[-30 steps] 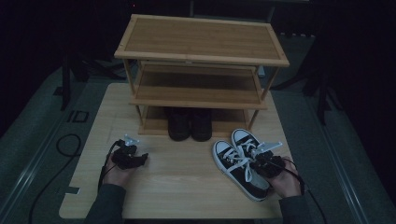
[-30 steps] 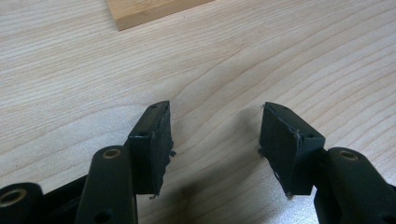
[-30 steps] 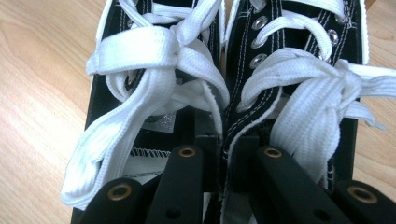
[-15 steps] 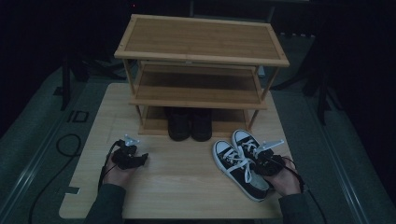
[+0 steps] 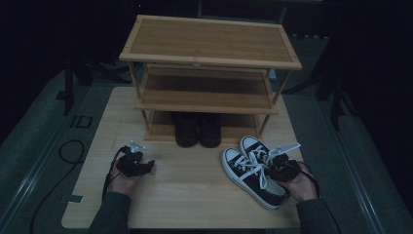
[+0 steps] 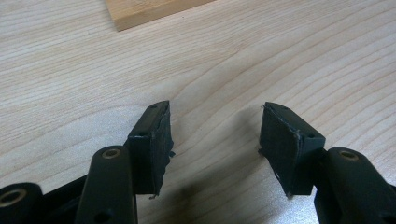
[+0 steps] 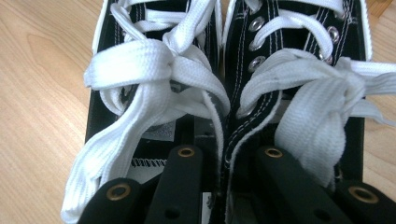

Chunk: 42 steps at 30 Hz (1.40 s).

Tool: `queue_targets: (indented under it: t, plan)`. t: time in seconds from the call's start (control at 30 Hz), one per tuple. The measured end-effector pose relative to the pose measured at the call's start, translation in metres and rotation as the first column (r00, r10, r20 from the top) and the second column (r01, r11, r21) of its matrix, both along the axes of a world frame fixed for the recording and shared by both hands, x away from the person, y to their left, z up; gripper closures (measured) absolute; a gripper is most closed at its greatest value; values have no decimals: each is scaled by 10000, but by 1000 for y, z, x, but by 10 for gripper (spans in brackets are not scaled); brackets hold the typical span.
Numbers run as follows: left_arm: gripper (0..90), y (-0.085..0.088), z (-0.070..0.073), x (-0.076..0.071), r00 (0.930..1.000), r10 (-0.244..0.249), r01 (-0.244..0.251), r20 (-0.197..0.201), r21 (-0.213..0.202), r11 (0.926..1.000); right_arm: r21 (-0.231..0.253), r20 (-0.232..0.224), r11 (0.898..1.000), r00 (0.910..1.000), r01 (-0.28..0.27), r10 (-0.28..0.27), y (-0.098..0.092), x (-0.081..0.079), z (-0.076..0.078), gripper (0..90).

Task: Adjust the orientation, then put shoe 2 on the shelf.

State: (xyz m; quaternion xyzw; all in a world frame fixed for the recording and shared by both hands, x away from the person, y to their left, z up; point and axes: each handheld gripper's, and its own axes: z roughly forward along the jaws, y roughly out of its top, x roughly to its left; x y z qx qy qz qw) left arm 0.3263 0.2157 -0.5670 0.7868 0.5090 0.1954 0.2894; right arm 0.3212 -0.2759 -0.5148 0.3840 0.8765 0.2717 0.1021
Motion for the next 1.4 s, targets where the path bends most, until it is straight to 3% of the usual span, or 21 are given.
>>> queue_targets:
  t: [0.43,1.4]
  plan:
    - [440,0,0,0,10000,-13,13,24,-16,10000,163,12,9990,9991,-422,421,-8,3,11,848]
    - [439,-1,0,0,10000,-6,6,40,-29,10000,-103,171,9880,9879,-1543,1544,-2,4,33,847]
